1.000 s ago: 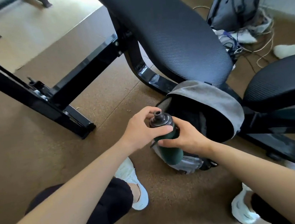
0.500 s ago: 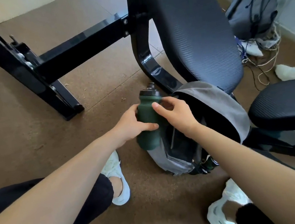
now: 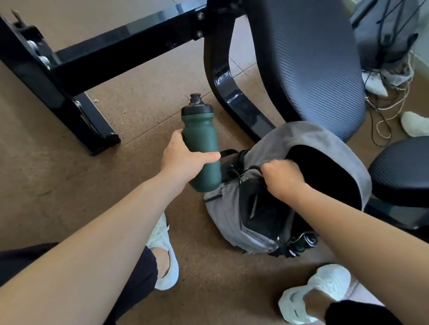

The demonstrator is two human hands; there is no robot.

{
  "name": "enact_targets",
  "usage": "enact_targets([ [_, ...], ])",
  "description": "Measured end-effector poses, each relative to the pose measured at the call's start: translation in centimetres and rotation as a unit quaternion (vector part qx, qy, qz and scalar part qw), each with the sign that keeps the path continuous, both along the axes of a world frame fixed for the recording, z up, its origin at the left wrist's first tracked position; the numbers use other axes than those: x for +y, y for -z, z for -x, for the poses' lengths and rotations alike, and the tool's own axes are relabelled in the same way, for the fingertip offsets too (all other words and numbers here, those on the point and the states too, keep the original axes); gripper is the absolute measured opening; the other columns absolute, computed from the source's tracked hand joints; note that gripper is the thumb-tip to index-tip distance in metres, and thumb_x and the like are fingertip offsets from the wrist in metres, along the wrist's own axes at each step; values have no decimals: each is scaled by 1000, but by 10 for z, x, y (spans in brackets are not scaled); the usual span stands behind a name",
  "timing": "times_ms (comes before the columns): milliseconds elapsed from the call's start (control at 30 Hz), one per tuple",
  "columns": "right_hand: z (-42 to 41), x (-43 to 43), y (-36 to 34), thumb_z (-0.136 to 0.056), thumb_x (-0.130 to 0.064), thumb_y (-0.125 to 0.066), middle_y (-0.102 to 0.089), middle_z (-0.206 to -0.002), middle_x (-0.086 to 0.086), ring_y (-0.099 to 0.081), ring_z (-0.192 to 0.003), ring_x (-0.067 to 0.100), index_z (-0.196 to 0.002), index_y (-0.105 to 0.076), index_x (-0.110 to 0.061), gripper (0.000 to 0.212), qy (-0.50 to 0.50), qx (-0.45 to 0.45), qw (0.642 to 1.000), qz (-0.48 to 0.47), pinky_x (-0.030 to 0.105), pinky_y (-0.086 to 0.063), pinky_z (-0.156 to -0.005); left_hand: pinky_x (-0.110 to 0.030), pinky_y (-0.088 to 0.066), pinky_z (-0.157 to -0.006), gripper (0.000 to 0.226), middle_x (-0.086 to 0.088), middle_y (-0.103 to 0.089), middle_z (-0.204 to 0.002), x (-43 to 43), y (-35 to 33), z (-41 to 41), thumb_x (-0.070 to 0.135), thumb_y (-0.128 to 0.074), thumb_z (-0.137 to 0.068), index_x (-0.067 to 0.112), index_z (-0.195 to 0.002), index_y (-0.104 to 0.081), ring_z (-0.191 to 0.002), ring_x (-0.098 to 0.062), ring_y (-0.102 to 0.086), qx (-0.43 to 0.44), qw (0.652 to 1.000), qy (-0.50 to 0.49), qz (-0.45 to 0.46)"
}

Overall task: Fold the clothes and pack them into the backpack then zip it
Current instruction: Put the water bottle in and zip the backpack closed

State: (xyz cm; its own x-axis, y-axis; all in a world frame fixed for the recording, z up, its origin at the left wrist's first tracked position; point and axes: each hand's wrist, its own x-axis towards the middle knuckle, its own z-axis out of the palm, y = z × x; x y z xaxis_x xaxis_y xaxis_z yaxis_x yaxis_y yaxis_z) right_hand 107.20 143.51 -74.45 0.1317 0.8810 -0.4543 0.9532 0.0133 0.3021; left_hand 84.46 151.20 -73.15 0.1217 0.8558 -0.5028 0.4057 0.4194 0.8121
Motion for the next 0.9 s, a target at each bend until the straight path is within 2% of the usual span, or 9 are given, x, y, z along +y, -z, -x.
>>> enact_targets([
  [100,-12,-34,4,-95,-5,-50,-72,-105,9,-69,-99,33,-96,-65,-16,19,24,-5,998,50,35,-45,-67,-48,-50,-101,83,2,-59,-130,-3,0,-4,35,-94,-66,27,-134,-47,-117,-25,-58,7,1000,3,1],
  [233,-12,-56,11,-95,-4,-52,-70,-114,7,-68,-106,30,-111,-65,-16,24,46,-32,993,100,35,-45,-70,-46,-51,-100,84,3,-59,-127,-6,-4,-13,34,-93,-66,26,-136,-46,-116,-24,-58,11,1000,8,-6],
  [300,-7,-58,13,-92,-9,-57,-65,-119,9,-63,-110,31,-119,-62,-15,27,28,-42,997,62,38,-47,-80,-48,-51,-101,86,3,-60,-130,-6,-5,-17,34,-94,-66,26,-137,-46,-117,-24,-59,12,1000,9,-10],
  [433,6,-44,15,-82,-21,-66,-54,-118,16,-50,-110,38,-125,-54,-6,48,-118,-54,990,-62,48,-41,-92,-47,-50,-100,83,2,-60,-130,-5,-3,-20,33,-93,-66,27,-135,-47,-117,-24,-59,14,1000,7,-10],
  [533,17,-22,23,-89,-33,-56,-45,-139,26,-36,-132,45,-133,-51,-1,55,-226,-39,968,-101,57,-28,-110,-45,-50,-100,82,2,-60,-129,-5,-4,-22,33,-94,-66,27,-133,-48,-117,-23,-59,12,1000,7,-17],
  [600,21,-6,27,-94,-49,-45,-29,-159,27,-18,-149,47,-148,-44,-7,68,-223,-35,971,-80,60,-10,-122,-45,-50,-100,83,2,-60,-131,-4,-4,-22,33,-94,-66,26,-135,-48,-117,-22,-58,8,1000,7,-24],
  [667,22,7,31,-96,-66,-34,-17,-165,27,-5,-153,48,-157,-32,-15,80,-189,-61,979,-35,61,4,-123,-43,-49,-100,83,4,-59,-130,-3,-3,-22,32,-94,-67,26,-136,-48,-117,-21,-57,1,1000,5,-26],
  [800,12,16,36,-96,-74,-30,-45,-151,27,-36,-142,48,-150,-45,-17,80,-83,-149,984,44,65,-14,-118,-38,-48,-94,86,7,-58,-129,-1,1,-23,31,-94,-67,28,-139,-46,-115,-19,-57,-21,1000,0,-19],
  [900,-4,5,45,-97,-66,-38,-52,-144,22,-40,-134,47,-139,-57,-18,67,-26,-123,991,47,59,-28,-112,-43,-49,-99,88,5,-59,-133,-3,5,-32,30,-94,-67,27,-141,-45,-118,-20,-57,-25,999,-7,-22],
])
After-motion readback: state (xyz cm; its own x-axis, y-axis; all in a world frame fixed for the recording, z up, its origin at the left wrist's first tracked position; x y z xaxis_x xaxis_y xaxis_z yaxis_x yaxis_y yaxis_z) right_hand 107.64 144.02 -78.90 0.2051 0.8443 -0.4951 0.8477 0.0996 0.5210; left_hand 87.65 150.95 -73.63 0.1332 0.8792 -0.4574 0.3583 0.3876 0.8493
